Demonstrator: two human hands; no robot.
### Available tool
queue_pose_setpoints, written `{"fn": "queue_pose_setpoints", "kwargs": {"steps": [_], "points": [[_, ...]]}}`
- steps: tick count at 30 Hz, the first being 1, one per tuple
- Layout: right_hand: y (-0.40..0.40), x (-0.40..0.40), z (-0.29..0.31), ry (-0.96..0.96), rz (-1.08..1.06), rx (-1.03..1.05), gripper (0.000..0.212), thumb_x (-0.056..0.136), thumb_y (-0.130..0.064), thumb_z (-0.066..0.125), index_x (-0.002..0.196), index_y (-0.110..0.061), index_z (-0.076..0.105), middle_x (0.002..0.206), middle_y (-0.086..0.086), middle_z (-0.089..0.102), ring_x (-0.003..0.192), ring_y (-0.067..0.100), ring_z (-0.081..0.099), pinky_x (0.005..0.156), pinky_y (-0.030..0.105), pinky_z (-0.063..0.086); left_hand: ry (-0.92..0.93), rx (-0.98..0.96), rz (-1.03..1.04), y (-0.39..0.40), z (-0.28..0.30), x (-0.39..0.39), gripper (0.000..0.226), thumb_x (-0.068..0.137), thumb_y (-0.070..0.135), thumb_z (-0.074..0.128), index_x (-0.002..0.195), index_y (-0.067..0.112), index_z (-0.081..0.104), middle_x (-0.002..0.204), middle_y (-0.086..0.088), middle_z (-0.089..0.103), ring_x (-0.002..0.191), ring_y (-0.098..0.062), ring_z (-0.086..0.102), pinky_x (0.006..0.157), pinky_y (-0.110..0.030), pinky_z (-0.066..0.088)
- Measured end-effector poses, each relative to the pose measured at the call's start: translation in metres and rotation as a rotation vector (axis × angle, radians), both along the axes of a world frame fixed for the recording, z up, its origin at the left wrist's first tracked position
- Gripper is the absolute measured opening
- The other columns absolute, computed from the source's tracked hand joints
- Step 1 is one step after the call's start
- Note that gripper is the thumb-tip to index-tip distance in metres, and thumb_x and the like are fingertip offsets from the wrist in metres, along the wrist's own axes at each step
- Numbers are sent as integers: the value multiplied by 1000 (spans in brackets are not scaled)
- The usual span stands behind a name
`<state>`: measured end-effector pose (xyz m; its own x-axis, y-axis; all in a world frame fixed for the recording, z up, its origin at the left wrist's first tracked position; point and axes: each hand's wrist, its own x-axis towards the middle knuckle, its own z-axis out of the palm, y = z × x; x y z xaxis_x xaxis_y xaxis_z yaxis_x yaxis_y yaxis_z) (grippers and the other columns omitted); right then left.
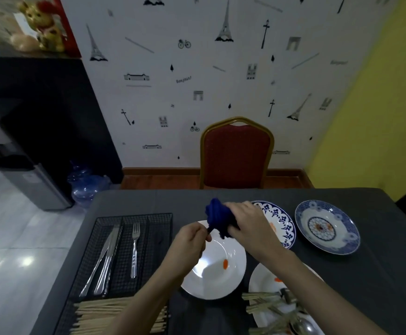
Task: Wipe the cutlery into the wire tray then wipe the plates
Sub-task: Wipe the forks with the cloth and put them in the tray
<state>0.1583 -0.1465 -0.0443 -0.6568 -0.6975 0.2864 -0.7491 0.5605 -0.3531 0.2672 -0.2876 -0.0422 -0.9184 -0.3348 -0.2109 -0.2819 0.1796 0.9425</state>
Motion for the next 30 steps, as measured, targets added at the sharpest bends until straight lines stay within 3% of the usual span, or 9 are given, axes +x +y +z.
{"fn": "queue_pose_setpoints", "kwargs": {"steps": [4,9,13,15,21,26,30], "points": [[5,-8,5,-7,-131,-82,38,79,-17,60,117,-13,56,101,1,64,93,20,52,83,35,37,24,-48,-21,3,-2,-2,28,97,11,41,78,6,60,47,9,42,43,-8,36,45,-23,29],[-7,11,11,-47,70,-120,38,83,-17,58,121,-15,55,107,-1,63,99,16,50,88,33,39,12,51,28,6,-6,-9,24,97,9,40,82,5,59,46,7,40,43,-10,34,45,-26,27],[3,-12,4,-61,-113,-113,36,87,-9,57,122,-13,54,110,3,64,98,21,52,88,35,41,36,48,24,4,-8,1,26,98,10,40,82,1,59,45,9,40,40,-7,33,43,-21,27],[1,-5,-4,-57,-101,-88,35,86,-9,59,121,-13,55,107,2,64,96,20,53,87,33,41,19,-4,20,5,-12,-1,27,98,12,40,81,5,60,48,9,43,42,-7,37,45,-22,30],[-1,-1,-13,131,-99,0,49,68,-8,78,114,-8,60,94,4,69,85,22,63,76,35,50,19,24,-16,2,-15,4,25,99,12,40,85,5,59,50,9,44,43,-7,37,46,-22,30],[-7,18,-7,298,110,117,50,67,-19,79,112,-10,60,97,2,68,91,17,63,83,31,49,43,123,8,-2,-15,1,23,101,8,38,93,-1,57,50,6,44,44,-7,36,43,-21,29],[-2,-11,-8,258,-53,87,54,64,-18,84,110,-12,57,94,2,68,87,18,63,79,32,49,45,131,-25,-3,-14,3,25,100,9,38,87,1,57,50,8,40,43,-8,31,43,-22,26]]}}
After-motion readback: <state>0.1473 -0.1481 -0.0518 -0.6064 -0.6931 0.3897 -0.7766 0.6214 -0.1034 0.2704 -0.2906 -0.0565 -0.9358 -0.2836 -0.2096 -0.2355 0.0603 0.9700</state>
